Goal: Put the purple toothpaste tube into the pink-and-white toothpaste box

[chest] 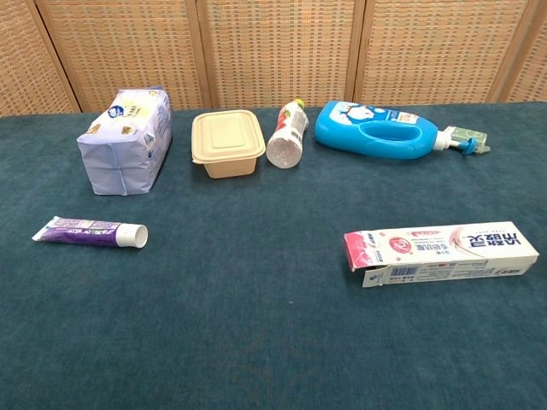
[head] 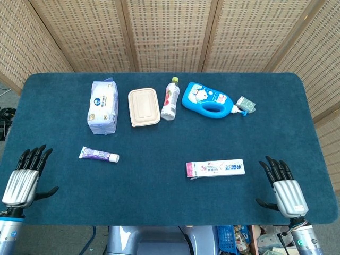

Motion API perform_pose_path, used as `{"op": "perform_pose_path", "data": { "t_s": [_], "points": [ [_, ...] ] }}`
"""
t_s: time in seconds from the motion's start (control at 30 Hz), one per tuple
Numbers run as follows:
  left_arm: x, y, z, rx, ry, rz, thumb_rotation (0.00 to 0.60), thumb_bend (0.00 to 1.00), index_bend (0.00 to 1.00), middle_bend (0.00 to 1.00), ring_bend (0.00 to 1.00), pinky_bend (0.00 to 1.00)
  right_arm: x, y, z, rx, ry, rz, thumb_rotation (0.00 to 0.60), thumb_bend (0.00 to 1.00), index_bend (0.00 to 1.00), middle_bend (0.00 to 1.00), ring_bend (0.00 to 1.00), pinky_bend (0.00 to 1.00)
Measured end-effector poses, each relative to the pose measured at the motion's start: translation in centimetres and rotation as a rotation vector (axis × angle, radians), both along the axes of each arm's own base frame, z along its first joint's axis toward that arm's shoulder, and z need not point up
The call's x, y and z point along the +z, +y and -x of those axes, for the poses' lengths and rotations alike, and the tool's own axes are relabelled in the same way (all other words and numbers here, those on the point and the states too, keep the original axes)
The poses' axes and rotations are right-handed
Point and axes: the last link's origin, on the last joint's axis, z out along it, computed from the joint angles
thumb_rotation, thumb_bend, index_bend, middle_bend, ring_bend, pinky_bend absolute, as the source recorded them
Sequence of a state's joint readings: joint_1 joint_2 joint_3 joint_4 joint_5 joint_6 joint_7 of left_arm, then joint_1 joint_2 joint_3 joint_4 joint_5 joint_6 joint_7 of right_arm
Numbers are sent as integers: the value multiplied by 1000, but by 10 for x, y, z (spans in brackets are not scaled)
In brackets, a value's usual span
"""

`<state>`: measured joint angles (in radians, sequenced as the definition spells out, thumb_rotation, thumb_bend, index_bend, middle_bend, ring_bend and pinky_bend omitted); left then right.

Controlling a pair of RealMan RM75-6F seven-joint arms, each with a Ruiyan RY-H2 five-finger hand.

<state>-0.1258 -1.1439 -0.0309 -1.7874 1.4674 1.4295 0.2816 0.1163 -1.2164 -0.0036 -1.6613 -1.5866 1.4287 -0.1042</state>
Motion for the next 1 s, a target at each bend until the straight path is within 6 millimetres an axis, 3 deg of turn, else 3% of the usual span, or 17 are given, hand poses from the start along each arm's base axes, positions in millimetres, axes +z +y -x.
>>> {"op": "perform_pose_path", "data": {
  "t_s": [0.17, 0.57, 0.8, 1.0],
  "points": [
    [3, 12, 6, 21, 31, 11, 600, 21, 65, 0, 0, 0, -1, 0, 0, 0, 5, -1, 600, 0, 43, 0, 0, 0],
    [2, 71, 24, 106, 101, 105, 600, 61, 204, 48, 0, 0, -6, 0, -2, 7, 11, -8, 600, 0, 53, 0, 0, 0],
    [-10, 108, 22, 106, 179, 148, 600, 86, 284, 98, 0, 0, -9, 0, -2, 9, 17, -11, 600, 0, 56, 0, 0, 0],
    [-29, 123, 20, 129, 199, 191, 600, 95, 292, 108, 0, 0, -9, -1, -1, 6, 13, -9, 600, 0, 57, 0, 0, 0]
  ]
}}
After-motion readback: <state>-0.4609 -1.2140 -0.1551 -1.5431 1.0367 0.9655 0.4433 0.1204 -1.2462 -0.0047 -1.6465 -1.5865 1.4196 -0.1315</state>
